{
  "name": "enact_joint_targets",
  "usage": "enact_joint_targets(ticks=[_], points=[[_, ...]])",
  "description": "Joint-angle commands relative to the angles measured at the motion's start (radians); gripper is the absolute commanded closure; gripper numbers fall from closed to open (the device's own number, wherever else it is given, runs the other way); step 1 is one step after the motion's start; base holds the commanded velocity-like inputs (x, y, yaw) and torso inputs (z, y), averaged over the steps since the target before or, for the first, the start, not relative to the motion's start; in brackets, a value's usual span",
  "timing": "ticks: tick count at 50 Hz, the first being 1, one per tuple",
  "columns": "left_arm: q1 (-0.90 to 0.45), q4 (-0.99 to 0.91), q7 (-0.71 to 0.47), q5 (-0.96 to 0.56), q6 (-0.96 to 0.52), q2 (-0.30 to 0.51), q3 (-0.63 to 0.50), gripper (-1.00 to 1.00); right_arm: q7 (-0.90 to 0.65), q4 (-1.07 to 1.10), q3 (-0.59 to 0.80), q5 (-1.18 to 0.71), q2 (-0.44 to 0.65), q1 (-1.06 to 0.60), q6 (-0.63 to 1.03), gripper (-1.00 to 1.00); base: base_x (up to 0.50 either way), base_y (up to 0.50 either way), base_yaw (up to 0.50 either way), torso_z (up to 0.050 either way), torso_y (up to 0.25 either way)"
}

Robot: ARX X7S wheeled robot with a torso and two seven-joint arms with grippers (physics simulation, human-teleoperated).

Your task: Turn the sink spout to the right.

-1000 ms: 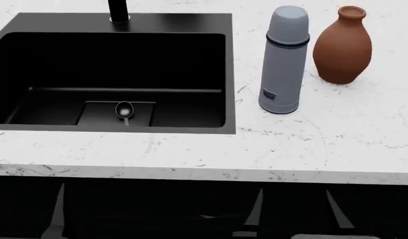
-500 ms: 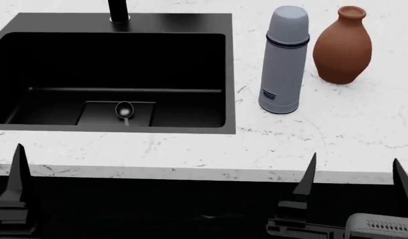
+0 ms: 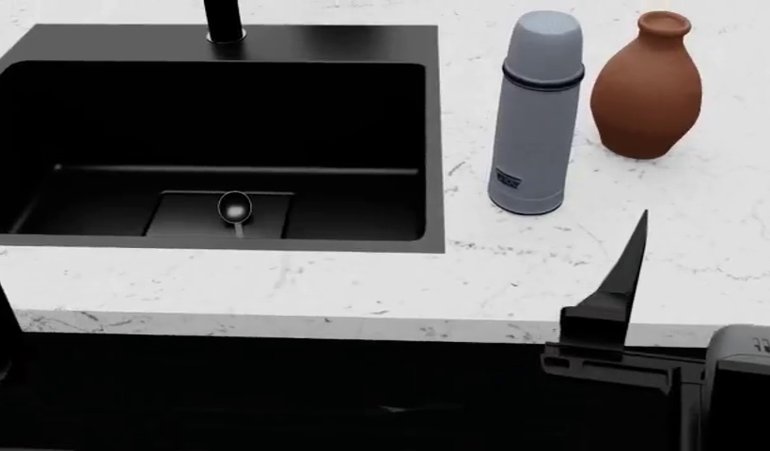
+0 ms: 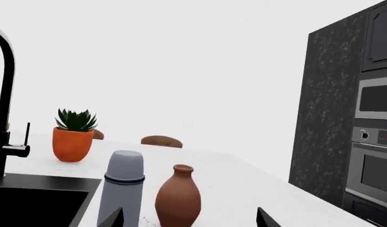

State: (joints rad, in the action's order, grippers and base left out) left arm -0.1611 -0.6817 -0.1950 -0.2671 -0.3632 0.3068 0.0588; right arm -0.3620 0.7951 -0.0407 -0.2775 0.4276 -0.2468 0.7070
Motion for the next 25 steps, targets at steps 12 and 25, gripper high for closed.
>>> enact_joint_targets(ticks=[12, 25], points=[[-0.042, -0.027, -0.014, -0.018, -0.033, 0.017, -0.001, -1.0, 0.01, 0.024, -0.01, -0.034, 0.019, -0.035, 0.039, -1.0, 0.0, 0.27, 0.0, 0.0, 0.0], [-0.05, -0.041, -0.016, -0.045, -0.052, 0.021, 0.003, -1.0, 0.007, 0.032, -0.026, -0.047, 0.019, -0.024, 0.039, -1.0, 0.01, 0.36, 0.0, 0.0, 0.0]])
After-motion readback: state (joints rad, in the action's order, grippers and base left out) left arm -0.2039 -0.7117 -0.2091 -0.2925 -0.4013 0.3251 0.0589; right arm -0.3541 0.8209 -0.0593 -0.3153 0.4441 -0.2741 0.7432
